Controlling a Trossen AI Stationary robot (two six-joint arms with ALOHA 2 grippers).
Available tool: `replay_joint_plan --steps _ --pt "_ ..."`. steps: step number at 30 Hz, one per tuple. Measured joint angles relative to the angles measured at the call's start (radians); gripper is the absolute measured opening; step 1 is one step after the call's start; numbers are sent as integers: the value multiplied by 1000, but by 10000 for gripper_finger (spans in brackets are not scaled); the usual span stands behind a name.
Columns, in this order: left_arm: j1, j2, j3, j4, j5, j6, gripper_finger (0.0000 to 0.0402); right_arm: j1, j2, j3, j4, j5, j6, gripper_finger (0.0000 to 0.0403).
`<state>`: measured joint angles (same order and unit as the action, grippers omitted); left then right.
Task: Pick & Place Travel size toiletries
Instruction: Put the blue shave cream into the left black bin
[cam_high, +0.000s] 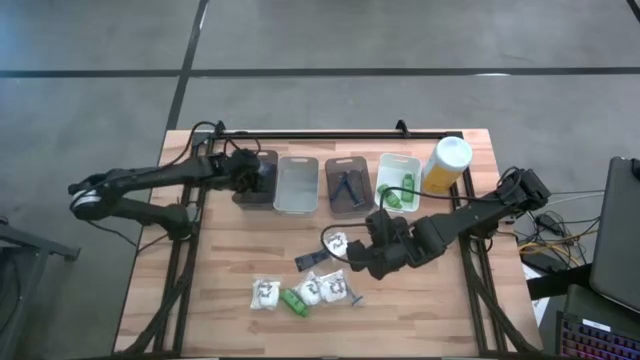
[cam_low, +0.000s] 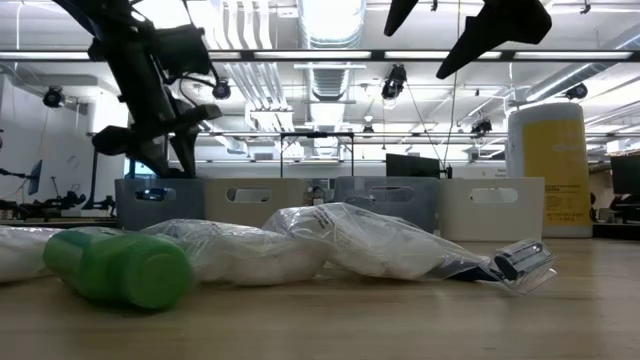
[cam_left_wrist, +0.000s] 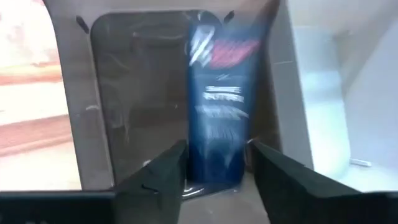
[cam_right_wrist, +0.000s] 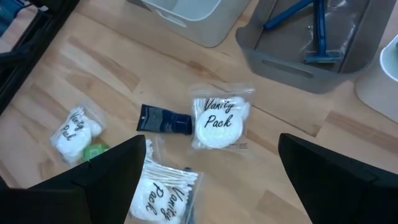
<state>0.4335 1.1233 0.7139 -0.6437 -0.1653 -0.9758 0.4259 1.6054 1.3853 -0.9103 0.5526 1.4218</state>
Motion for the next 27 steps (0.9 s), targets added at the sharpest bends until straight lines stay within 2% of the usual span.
replay_joint_plan --steps 5,8,12,16,21,27 --pt "-1 -4 0 0 16 -46 241 0 0 0 -4 0 -26 364" --pt "-7 -40 17 -4 39 -8 267 -1 0 0 -7 -3 -39 364" --pt "-61 -98 86 5 139 121 282 -1 -11 0 -7 -4 -68 364" --pt "-172 -126 170 15 196 178 280 -1 -21 0 -18 -3 -103 364" --pt "-359 -90 245 26 140 198 275 -2 -23 0 -45 -3 -128 364" --pt "-561 29 287 25 25 196 275 -1 -23 0 -96 -16 -143 364"
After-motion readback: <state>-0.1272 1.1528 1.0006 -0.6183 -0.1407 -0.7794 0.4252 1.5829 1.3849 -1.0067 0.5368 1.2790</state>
